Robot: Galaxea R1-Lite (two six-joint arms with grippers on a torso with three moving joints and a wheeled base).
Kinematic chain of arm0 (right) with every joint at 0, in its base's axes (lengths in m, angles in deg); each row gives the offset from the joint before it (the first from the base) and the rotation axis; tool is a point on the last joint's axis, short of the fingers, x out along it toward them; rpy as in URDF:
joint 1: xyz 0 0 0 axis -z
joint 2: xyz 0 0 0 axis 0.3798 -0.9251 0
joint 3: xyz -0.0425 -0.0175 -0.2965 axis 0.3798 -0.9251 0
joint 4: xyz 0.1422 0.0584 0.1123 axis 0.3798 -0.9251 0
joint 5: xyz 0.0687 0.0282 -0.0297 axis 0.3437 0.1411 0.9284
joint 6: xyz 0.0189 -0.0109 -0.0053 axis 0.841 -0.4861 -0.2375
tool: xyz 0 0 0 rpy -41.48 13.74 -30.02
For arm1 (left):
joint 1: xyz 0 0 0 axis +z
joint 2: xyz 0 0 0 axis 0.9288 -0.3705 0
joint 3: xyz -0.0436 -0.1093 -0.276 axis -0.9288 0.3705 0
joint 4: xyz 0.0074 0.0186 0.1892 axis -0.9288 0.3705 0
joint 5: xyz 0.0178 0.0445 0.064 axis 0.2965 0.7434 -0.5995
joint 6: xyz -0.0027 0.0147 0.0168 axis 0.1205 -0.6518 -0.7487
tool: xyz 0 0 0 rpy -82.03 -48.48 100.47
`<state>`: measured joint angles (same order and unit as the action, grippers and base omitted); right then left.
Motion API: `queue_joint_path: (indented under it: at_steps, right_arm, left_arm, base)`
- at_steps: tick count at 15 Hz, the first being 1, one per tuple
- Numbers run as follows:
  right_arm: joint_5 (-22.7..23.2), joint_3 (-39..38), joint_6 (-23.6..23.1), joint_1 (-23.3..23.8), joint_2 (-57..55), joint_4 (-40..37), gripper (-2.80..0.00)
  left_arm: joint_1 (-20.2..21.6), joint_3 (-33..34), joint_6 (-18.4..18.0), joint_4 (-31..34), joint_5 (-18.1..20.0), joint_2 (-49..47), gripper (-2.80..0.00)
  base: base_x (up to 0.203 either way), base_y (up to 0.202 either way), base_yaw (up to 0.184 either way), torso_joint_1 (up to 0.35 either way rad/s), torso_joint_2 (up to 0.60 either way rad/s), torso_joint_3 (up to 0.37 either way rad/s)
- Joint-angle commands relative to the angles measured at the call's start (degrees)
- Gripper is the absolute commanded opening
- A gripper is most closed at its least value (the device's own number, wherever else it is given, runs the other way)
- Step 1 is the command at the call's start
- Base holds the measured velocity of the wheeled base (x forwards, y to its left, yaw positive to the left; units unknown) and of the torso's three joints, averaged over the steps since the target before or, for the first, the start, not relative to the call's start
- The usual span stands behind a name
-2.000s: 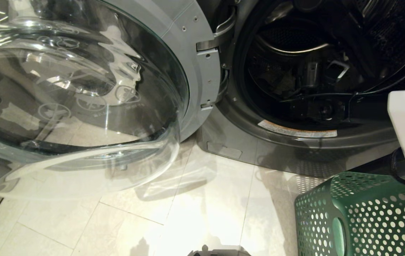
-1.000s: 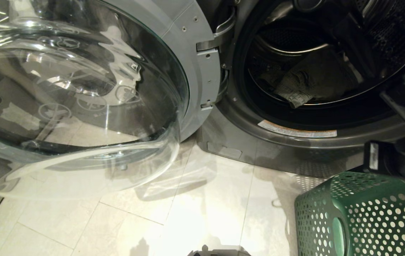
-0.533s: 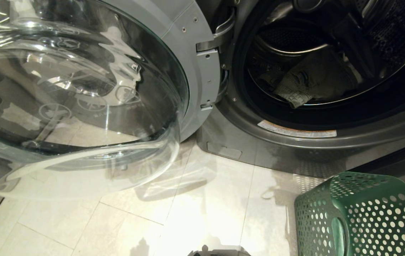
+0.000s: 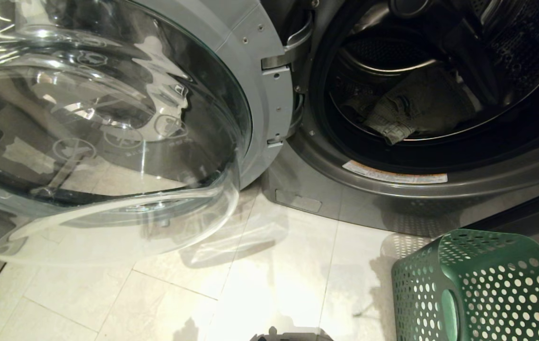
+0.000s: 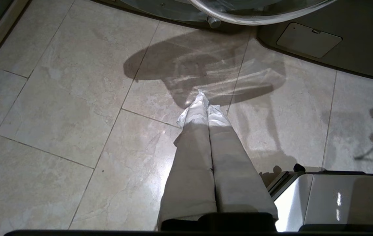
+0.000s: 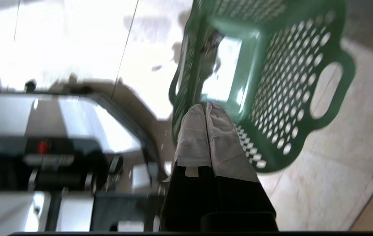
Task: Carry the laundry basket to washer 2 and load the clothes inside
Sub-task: Close the washing machine door with the left hand
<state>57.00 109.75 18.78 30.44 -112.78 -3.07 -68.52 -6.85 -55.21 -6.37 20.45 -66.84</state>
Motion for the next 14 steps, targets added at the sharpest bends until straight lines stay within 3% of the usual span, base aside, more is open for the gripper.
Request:
queue_joint_path:
  at_steps: [1,3,5,10,14]
  right_arm:
    - [-0.3,-4.9,0.2,0.1,1.6,6.7,-2.80]
    - [0.1,-7.9,-0.1,0.0,1.7,11.0,-2.80]
    - [2.2,-8.9,-2.1,-0.1,1.9,11.5,-2.80]
    - [2.3,-12.4,-2.5,-0.1,5.2,14.6,-2.80]
    - [2.3,-19.5,-2.8,-0.4,6.9,25.6,-2.80]
  left_arm:
    - [0.0,0.0,0.0,0.0,0.0,0.0,-2.80]
    - [0.0,0.0,0.0,0.0,0.0,0.0,-2.80]
    - [0.0,0.0,0.0,0.0,0.0,0.0,-2.80]
    - [0.0,0.0,0.0,0.0,0.0,0.0,-2.80]
    - [0.0,0.0,0.0,0.0,0.0,0.0,-2.80]
  base:
    - [0.000,0.000,0.000,0.000,0.00,0.000]
    - [0.000,0.000,0.000,0.000,0.00,0.000]
    - [0.000,0.000,0.000,0.000,0.00,0.000]
    - [0.000,0.000,0.000,0.000,0.00,0.000]
    - [0.000,0.000,0.000,0.000,0.00,0.000]
